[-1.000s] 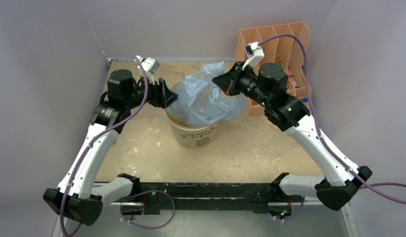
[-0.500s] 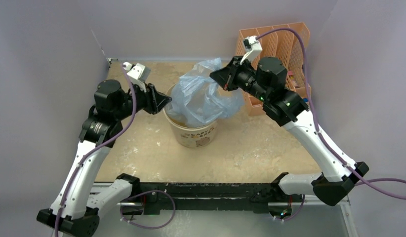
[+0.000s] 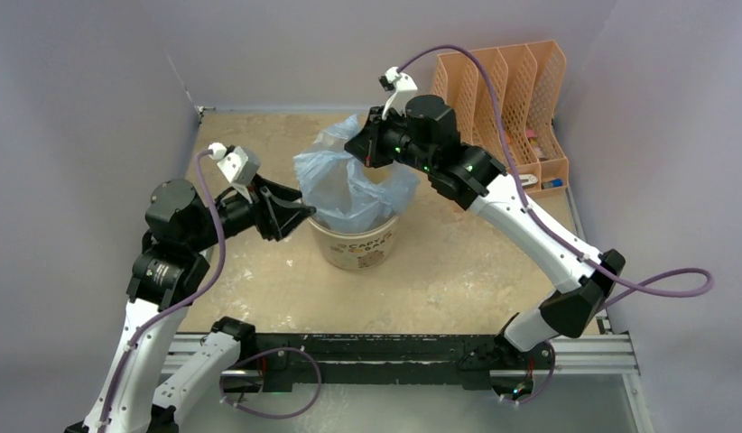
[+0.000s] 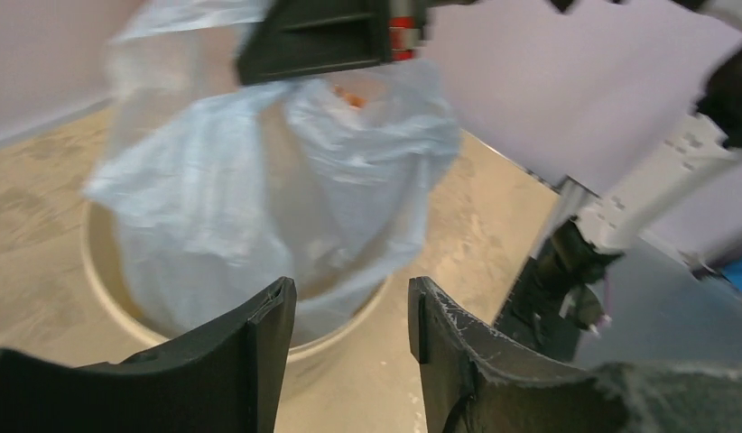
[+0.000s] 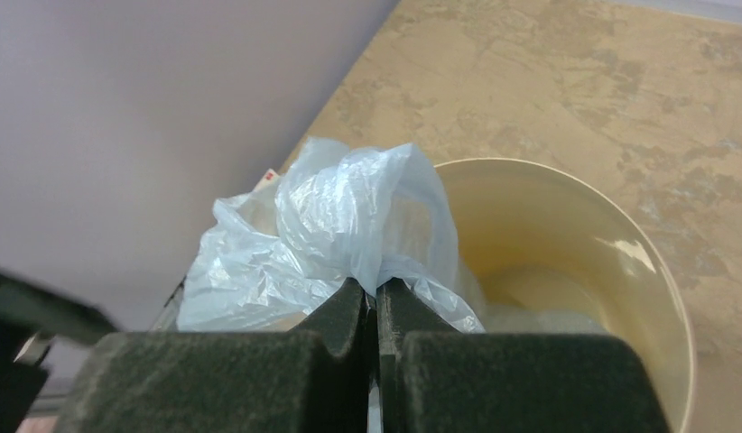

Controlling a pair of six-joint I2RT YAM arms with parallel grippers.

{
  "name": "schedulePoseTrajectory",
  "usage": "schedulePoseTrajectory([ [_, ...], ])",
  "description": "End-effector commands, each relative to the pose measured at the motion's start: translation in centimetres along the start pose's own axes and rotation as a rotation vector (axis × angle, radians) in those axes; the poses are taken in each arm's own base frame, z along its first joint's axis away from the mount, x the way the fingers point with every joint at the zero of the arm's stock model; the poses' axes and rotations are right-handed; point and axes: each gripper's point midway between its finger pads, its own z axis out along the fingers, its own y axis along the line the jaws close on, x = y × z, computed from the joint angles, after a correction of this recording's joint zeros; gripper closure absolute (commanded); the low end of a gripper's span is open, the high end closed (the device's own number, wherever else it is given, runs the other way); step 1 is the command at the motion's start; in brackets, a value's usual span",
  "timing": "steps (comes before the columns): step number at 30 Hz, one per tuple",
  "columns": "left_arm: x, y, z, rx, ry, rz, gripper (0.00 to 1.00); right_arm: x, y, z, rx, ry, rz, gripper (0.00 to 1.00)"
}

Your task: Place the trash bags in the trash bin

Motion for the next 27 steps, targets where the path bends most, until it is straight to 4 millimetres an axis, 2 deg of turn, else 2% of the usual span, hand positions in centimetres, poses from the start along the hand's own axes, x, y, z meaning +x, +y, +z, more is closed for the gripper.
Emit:
schedulePoseTrajectory([
  [1,0.4,-4.7,-1.3,0.251,0.028,0.030,0.49,-3.3,-0.1,-0.6,0.055,-0.087,-0.033,1.00],
  [5,1.9,-3.6,-1.0,0.201,0.064,-0.002,0.47,-2.9,0.6,0.1,0.024,-0.072,-0.046,1.00],
  [6,2.1,-3.1,-0.7,0.184,0.066,-0.009,0.47,-2.1,1.2,0.3,0.000,-0.049,-0.057,1.00],
  [10,2.7,-0.9,1.1,0.125,0.077,-0.047,0.47,0.7,1.2,1.5,0.015,0.027,-0.076,1.00],
  [13,2.9,-0.9,2.7,0.194,0.090,-0.068,0.50,1.6,1.3,1.4,0.021,0.034,-0.081,1.00],
  [15,3.2,-0.2,4.0,0.207,0.094,-0.092,0.55,1.6,1.5,1.1,0.018,0.031,-0.082,1.00],
  [18,3.6,1.1,5.5,0.188,0.119,-0.126,0.69,1.0,2.0,0.4,0.004,0.023,-0.095,1.00],
  [23,3.7,2.7,7.4,0.129,0.116,-0.136,0.74,-0.5,4.0,-1.4,-0.075,0.005,-0.117,1.00],
  [27,4.1,3.3,9.5,0.106,0.133,-0.129,0.77,-0.7,5.9,-3.2,-0.172,0.004,-0.114,1.00],
])
